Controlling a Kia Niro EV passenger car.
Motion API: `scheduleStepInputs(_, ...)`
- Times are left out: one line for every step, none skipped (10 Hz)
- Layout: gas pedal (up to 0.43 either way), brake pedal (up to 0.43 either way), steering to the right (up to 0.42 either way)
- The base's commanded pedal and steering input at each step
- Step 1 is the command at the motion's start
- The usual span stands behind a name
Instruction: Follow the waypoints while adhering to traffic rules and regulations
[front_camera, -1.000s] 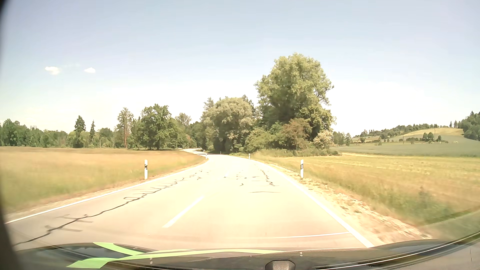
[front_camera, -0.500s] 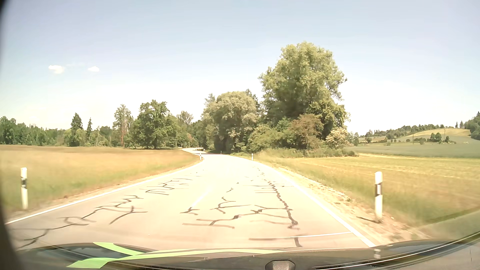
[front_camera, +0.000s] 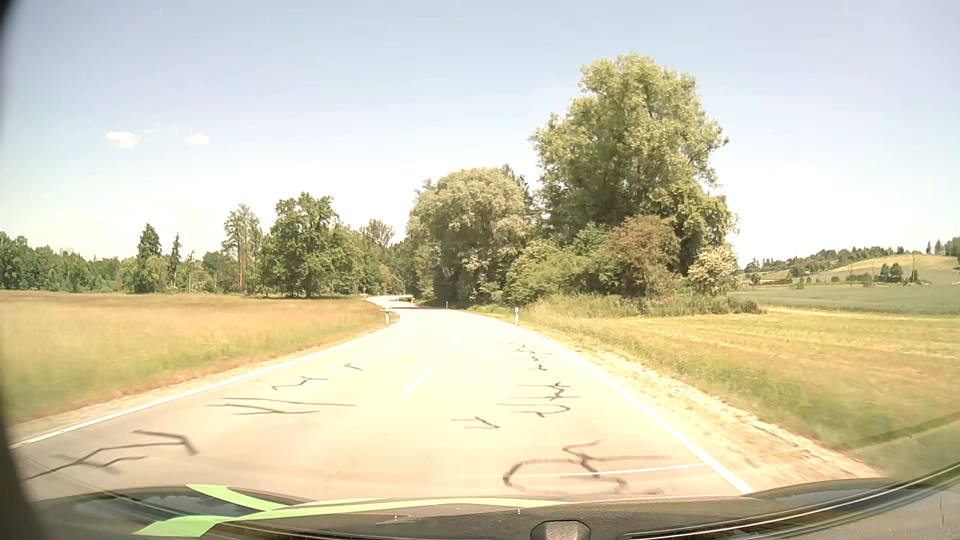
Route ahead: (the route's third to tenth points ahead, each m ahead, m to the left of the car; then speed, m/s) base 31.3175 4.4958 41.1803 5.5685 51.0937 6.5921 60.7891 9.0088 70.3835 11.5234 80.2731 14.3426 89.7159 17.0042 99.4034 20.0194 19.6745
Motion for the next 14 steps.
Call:
scheduleStepInputs(0.15, 0.0, -0.02)
scheduleStepInputs(0.15, 0.0, -0.02)
scheduleStepInputs(0.15, 0.0, -0.021)
scheduleStepInputs(0.169, 0.0, -0.021)
scheduleStepInputs(0.177, 0.0, -0.019)
scheduleStepInputs(0.197, 0.0, -0.017)
scheduleStepInputs(0.197, 0.0, -0.017)
scheduleStepInputs(0.197, 0.0, -0.017)
scheduleStepInputs(0.209, 0.0, -0.018)
scheduleStepInputs(0.209, 0.0, -0.018)
scheduleStepInputs(0.228, 0.0, -0.018)
scheduleStepInputs(0.228, 0.0, -0.018)
scheduleStepInputs(0.24, 0.0, -0.018)
scheduleStepInputs(0.24, 0.0, -0.019)
